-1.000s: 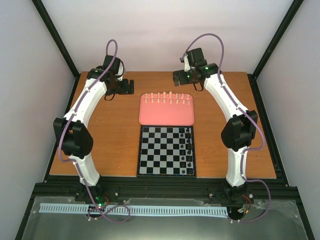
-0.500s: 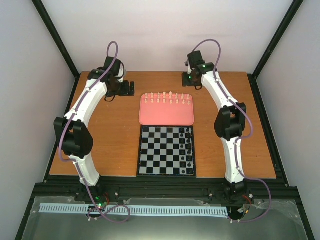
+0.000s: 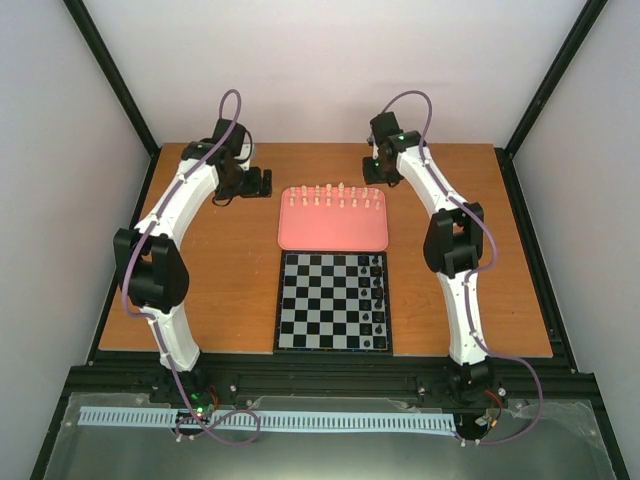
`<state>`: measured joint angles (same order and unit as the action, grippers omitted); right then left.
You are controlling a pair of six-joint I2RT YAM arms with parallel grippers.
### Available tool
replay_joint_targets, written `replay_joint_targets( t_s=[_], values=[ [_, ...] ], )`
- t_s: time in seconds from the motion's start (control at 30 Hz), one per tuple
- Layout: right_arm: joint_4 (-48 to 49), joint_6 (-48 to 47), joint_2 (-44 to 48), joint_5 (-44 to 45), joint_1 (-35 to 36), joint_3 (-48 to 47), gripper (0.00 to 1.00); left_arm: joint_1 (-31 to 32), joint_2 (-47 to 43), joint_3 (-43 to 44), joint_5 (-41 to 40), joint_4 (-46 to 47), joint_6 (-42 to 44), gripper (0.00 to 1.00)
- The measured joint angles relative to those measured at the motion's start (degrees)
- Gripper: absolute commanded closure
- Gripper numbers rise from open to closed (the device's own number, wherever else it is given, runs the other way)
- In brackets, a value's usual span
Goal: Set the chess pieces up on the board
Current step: Pick up the chess piece from the storage box.
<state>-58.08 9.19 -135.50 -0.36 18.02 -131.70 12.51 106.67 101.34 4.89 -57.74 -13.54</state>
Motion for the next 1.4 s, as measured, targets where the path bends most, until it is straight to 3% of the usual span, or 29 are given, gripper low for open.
replay_joint_targets(
  t_s=[0.3, 0.8, 1.4],
  values=[
    [-0.7, 1.18, -4.02, -0.11, -0.04, -0.79, 0.66, 0.0, 0.15, -0.26, 0.9, 0.15, -0.07, 0.0],
    [-1.9, 1.16, 0.24, -0.11, -0.11, 10.19, 0.69, 0.0, 0.48, -1.99, 0.87, 0.79, -0.07, 0.0],
    [-1.81, 1.16, -1.18, -1.38, -1.2, 8.13, 0.72, -0.2, 1.84, -1.99, 0.92, 0.79, -0.13, 0.0]
  ],
)
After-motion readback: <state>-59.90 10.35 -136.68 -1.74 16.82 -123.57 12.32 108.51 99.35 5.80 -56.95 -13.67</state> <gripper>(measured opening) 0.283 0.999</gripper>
